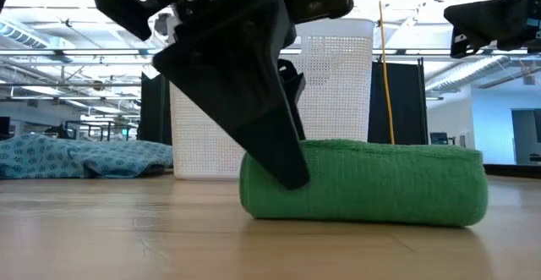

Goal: Pick & place medical supplies in basket/bin
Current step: Put the rolled green bandage into the white container

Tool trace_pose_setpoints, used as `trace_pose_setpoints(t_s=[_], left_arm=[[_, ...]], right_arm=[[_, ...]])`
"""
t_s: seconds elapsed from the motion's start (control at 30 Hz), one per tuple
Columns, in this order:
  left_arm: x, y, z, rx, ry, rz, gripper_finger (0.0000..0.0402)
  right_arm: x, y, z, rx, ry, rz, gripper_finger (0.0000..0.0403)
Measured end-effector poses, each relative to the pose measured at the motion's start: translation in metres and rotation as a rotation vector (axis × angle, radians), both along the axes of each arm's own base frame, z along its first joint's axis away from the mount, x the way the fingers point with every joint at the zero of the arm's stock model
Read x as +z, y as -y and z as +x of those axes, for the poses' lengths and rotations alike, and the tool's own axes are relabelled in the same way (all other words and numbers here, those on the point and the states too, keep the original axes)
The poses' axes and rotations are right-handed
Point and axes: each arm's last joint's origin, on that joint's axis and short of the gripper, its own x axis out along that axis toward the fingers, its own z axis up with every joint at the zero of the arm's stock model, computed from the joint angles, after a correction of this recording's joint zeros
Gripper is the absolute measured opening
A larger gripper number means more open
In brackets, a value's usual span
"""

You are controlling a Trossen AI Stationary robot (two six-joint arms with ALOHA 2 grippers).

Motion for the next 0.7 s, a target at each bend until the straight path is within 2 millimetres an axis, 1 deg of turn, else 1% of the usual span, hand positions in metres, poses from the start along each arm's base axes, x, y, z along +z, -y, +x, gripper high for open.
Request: trace_pose_setpoints(t_s=[0.17, 0.3, 0.4, 0.43, 0.5, 0.57, 0.63, 0.7], left_arm=[[-0.002, -0.005, 0.0, -0.015, -0.027, -0.032, 0.0194], [-0.002, -0.004, 0.001, -0.083, -0.013, -0.024, 0.0107], [0.004, -0.004, 0.001, -0.115, 0.017, -0.001, 0.0058], [0.009, -0.004, 0.0, -0.12, 0.031, 0.003, 0.0049], [0.023, -0.005, -0.002, -0.121, 0.071, 0.016, 0.0048], [0.041, -0.008, -0.006, -0.122, 0.111, 0.033, 0.0048], [0.06, -0.012, -0.012, -0.124, 0.139, 0.056, 0.006], [0.084, -0.014, -0.023, -0.132, 0.17, 0.096, 0.0083]], right_arm=[[0.0, 0.0, 0.0, 0.001, -0.001, 0.0, 0.0], [0.0, 0.0, 0.0, 0.002, 0.0, 0.0, 0.0], [-0.001, 0.0, 0.0, 0.002, -0.006, -0.003, 0.0], [-0.001, 0.0, 0.0, 0.002, -0.007, -0.003, 0.0], [-0.001, 0.0, 0.0, 0.002, -0.009, -0.004, 0.0], [-0.001, 0.0, 0.0, 0.002, -0.011, -0.004, 0.0], [-0.001, 0.0, 0.0, 0.002, -0.014, -0.006, 0.0], [-0.002, 0.0, 0.0, 0.003, -0.015, -0.006, 0.0]])
